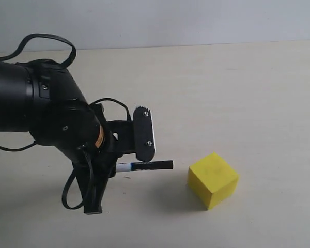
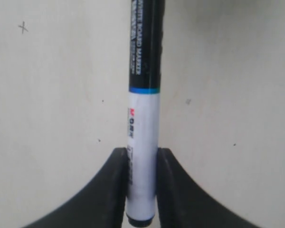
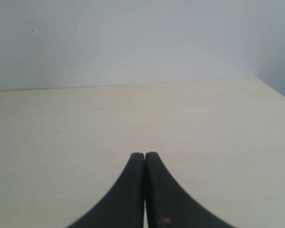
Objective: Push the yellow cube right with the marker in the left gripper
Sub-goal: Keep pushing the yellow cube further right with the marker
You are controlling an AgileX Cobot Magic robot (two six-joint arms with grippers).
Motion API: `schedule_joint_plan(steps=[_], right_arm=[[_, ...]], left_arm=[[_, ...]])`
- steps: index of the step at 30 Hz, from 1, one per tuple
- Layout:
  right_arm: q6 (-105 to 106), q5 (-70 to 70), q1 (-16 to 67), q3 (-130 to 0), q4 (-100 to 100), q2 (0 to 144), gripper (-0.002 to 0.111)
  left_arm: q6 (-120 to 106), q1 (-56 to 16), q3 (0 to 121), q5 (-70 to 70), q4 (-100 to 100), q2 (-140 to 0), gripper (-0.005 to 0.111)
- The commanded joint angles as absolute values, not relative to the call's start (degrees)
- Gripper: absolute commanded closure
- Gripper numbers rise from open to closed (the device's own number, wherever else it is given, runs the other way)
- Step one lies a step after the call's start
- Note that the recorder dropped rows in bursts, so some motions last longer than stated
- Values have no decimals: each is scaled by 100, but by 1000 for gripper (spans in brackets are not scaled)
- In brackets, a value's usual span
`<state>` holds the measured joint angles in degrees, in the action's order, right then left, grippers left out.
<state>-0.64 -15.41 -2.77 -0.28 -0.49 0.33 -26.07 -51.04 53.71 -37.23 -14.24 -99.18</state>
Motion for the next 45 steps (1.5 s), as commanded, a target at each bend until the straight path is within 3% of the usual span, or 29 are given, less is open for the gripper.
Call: schedule_joint_plan(steps=[1, 6, 12, 16, 19, 23, 32, 45], right_arm=[[-39, -1514, -312, 0, -40, 0, 108], [-39, -1514, -312, 0, -40, 0, 108], [-39, -1514, -312, 0, -40, 0, 108], [-39, -1514, -312, 0, -40, 0, 108], [-39, -1514, -312, 0, -40, 0, 108], [-39, -1514, -312, 0, -40, 0, 108], [-39, -1514, -312, 0, -40, 0, 108], [-39, -1514, -312, 0, -40, 0, 108]], left_arm=[[-2192, -4898, 5414, -4253, -1652, -9918, 107], [-2049, -4880, 5401, -4430, -1411, -9929, 107], [-2003, -5541, 5489, -4039, -1079, -10069, 107], [-1855, -6010, 6249, -3843, -1090, -10592, 107], [-1538, -5909, 7022, -4284, -1099, -10931, 107], [-1538, -5857, 6952, -4927, -1178, -10931, 107], [-1615, -5857, 6963, -4212, -1167, -11067, 107], [-1615, -6310, 7561, -4664, -1145, -11536, 107]])
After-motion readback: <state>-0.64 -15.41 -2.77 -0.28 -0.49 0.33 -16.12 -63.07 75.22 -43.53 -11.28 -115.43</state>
